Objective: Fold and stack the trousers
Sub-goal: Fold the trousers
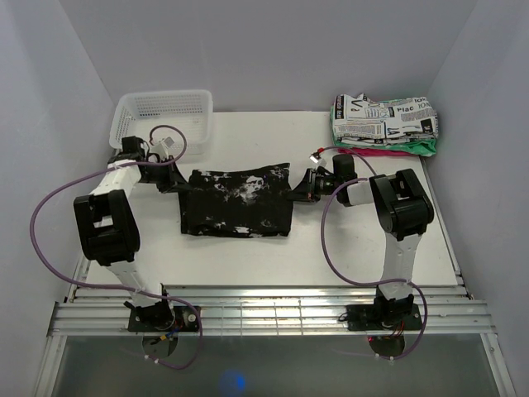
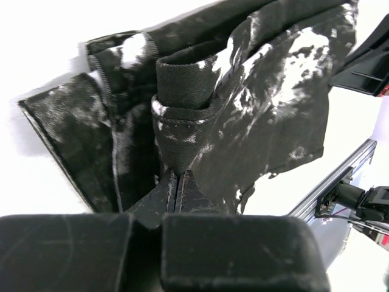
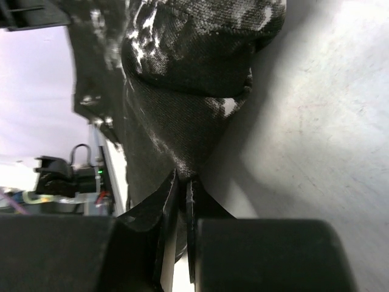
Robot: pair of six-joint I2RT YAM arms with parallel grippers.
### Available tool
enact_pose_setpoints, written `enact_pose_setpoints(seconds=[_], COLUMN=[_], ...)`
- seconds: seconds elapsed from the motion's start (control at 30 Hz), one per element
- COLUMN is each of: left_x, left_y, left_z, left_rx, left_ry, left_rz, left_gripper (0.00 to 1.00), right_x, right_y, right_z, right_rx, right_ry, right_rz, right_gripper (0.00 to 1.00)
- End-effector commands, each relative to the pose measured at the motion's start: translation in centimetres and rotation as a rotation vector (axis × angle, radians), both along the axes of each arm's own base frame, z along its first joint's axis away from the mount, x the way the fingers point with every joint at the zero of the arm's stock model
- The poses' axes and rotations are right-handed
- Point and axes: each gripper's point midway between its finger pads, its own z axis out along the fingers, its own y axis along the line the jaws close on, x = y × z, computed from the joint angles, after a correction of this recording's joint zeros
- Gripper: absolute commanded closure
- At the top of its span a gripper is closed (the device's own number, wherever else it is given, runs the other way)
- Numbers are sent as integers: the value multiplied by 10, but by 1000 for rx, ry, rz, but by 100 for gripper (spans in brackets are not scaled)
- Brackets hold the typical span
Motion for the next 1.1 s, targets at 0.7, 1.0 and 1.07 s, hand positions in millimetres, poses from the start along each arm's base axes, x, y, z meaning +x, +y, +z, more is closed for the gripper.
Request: enact_pose_setpoints(seconds=[0.7,1.0,1.07], left_x=[-13,-17,-21], left_y=[29,17,10], left_z=[-55,51,67], left_rx=[-98,-92,-106], left_ry=[24,-286,-316], left_rz=[91,-121,-152], left_gripper=[80,39,37], right_x=[37,35,26], right_y=[-6,40,56], right_z=[35,131,132], right_rx=[-389,-153,-113], right_ry=[-283,-451,-431], right_rz=[79,245,292], right_gripper=[44,46,45])
